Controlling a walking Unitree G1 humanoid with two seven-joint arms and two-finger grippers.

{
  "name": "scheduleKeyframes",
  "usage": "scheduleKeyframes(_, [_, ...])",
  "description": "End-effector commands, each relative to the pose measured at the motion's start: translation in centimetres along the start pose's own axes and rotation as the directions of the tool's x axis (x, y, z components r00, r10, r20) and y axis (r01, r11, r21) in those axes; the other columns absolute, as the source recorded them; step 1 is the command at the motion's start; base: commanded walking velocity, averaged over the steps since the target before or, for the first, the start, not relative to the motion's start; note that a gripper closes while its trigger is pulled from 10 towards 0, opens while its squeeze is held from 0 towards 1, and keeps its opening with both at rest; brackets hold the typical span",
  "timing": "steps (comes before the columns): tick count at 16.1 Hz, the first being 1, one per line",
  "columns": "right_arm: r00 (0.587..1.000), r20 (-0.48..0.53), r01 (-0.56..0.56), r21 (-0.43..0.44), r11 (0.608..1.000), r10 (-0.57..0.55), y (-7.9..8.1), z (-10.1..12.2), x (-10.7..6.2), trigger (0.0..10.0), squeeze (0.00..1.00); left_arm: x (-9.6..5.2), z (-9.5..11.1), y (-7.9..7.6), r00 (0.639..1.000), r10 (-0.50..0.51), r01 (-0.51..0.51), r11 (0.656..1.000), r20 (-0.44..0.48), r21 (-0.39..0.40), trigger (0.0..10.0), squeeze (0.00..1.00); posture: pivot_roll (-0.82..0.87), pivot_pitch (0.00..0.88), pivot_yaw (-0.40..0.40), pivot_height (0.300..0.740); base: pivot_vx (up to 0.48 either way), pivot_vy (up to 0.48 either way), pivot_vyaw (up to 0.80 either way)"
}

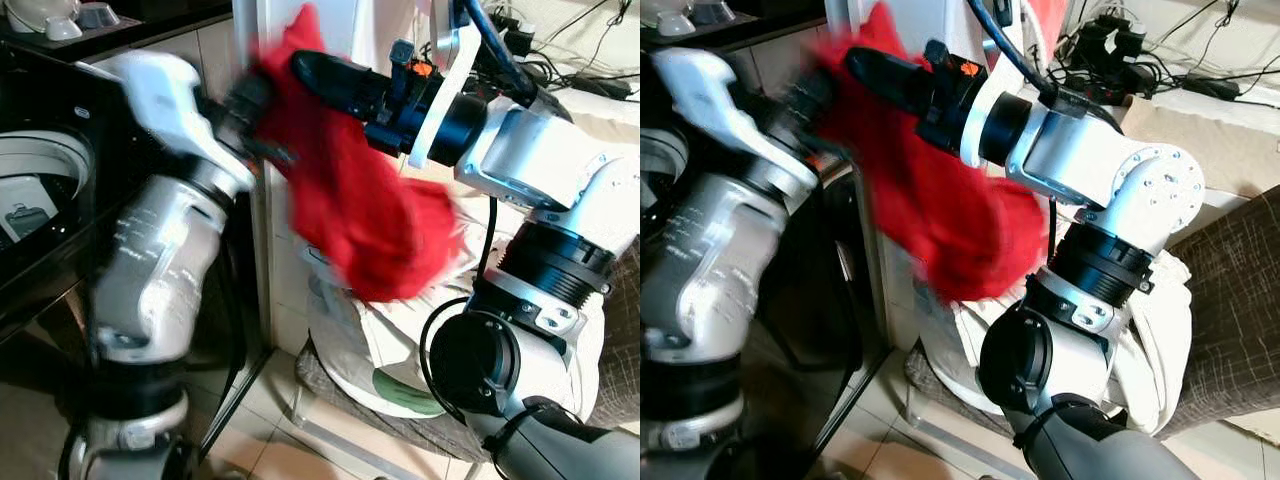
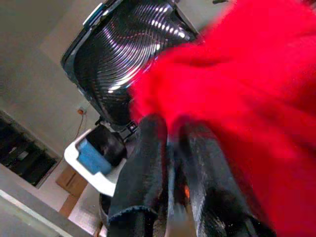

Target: Clothes washing

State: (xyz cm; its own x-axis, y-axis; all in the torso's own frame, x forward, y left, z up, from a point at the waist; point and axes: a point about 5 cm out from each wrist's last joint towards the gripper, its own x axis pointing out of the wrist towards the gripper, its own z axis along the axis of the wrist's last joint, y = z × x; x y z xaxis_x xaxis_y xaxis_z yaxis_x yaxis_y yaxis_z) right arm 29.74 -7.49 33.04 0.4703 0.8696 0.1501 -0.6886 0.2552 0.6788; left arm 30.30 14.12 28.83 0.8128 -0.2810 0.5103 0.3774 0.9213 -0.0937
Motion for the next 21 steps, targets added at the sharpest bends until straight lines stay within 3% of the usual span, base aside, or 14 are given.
scheduleKeyframes(1, [1.000,-0.003,-0.017,-0.007,1.000,0.017,0.2,-0.2,-0.1,10.0,1.00,0.2,0.7,0.6,0.999,0.037,-0.038,0.999,0.035,0.021,0.0,0.00,-0.02,0.000,-0.037,0.740,0.000,0.000,0.00])
scheduleKeyframes(4, [0.998,-0.013,0.053,-0.163,0.985,-0.056,0.8,0.1,-0.9,10.0,1.00,1.2,3.0,6.3,0.949,0.296,-0.316,0.903,0.113,0.292,0.0,0.00,-0.01,0.000,-0.044,0.740,0.000,0.000,0.00])
scheduleKeyframes(5, [0.988,-0.061,0.119,-0.303,0.946,-0.144,0.9,-0.7,-0.9,10.0,0.00,2.0,4.8,9.6,0.898,0.407,-0.434,0.762,0.165,0.480,0.0,0.00,-0.01,0.000,-0.045,0.740,0.000,0.000,0.00])
scheduleKeyframes(6, [0.976,-0.083,0.149,-0.412,0.899,-0.199,0.9,-1.9,-0.6,10.0,0.00,3.1,7.9,12.3,0.841,0.465,-0.517,0.534,0.279,0.669,0.0,0.00,-0.01,0.000,-0.046,0.740,0.000,0.000,0.00])
scheduleKeyframes(7, [0.973,-0.074,0.158,-0.471,0.868,-0.217,1.0,-2.5,-0.3,10.0,0.00,3.8,9.7,13.6,0.809,0.478,-0.551,0.412,0.343,0.726,0.0,0.00,0.00,0.000,-0.046,0.740,0.000,0.000,0.00])
scheduleKeyframes(8, [0.973,-0.074,0.158,-0.471,0.868,-0.217,1.0,-2.5,-0.3,10.0,0.00,3.8,9.7,13.6,0.809,0.478,-0.551,0.412,0.343,0.726,0.0,0.00,0.00,0.000,-0.046,0.740,0.000,0.000,0.00])
scheduleKeyframes(9, [0.972,-0.056,0.166,-0.529,0.832,-0.229,1.0,-3.1,0.0,10.0,0.00,4.5,10.1,14.7,0.774,0.519,-0.572,0.328,0.362,0.752,0.0,0.00,0.00,0.000,-0.040,0.740,0.000,0.000,0.00])
scheduleKeyframes(10, [0.972,-0.048,0.166,-0.551,0.818,-0.230,1.0,-3.5,0.2,10.0,0.00,4.7,10.0,15.4,0.757,0.536,-0.569,0.261,0.374,0.780,1.4,0.00,-0.01,0.000,-0.035,0.740,0.000,0.000,0.00])
scheduleKeyframes(11, [0.968,-0.040,0.177,-0.589,0.788,-0.248,0.6,-4.0,0.3,10.0,0.00,4.6,8.9,16.5,0.722,0.586,-0.572,0.207,0.368,0.794,9.6,0.00,-0.01,0.000,-0.030,0.740,0.000,0.000,0.00])
scheduleKeyframes(14, [0.940,-0.044,0.216,-0.689,0.691,-0.338,-0.7,-6.0,0.3,10.0,0.00,1.4,2.2,19.4,0.629,0.770,-0.429,0.232,0.104,0.873,10.0,0.00,-0.01,0.000,-0.018,0.740,0.000,0.000,0.00])
scheduleKeyframes(18, [0.959,-0.099,0.139,-0.653,0.745,-0.266,-0.5,-6.8,-0.2,10.0,0.00,-1.8,-2.1,20.8,0.511,0.843,-0.289,0.354,-0.169,0.889,10.0,0.00,-0.03,0.000,-0.001,0.740,0.000,0.000,0.00])
scheduleKeyframes(19, [0.964,-0.107,0.119,-0.643,0.756,-0.242,-0.5,-6.9,-0.3,10.0,0.00,-1.8,-2.4,20.8,0.507,0.833,-0.293,0.409,-0.222,0.864,10.0,0.60,-0.02,0.000,0.000,0.740,0.000,0.000,0.00])
scheduleKeyframes(20, [0.969,-0.127,0.091,-0.619,0.780,-0.214,-0.5,-7.0,-0.3,10.0,0.00,-1.8,-2.7,20.7,0.512,0.814,-0.289,0.463,-0.273,0.838,10.0,1.00,-0.02,0.000,-0.001,0.740,0.000,0.000,0.00])
scheduleKeyframes(21, [0.972,-0.148,0.057,-0.611,0.790,-0.184,-0.4,-7.2,-0.4,10.0,0.00,-1.5,-2.4,20.7,0.519,0.797,-0.331,0.520,-0.308,0.788,10.0,1.00,-0.02,0.000,-0.002,0.740,0.000,0.000,0.00])
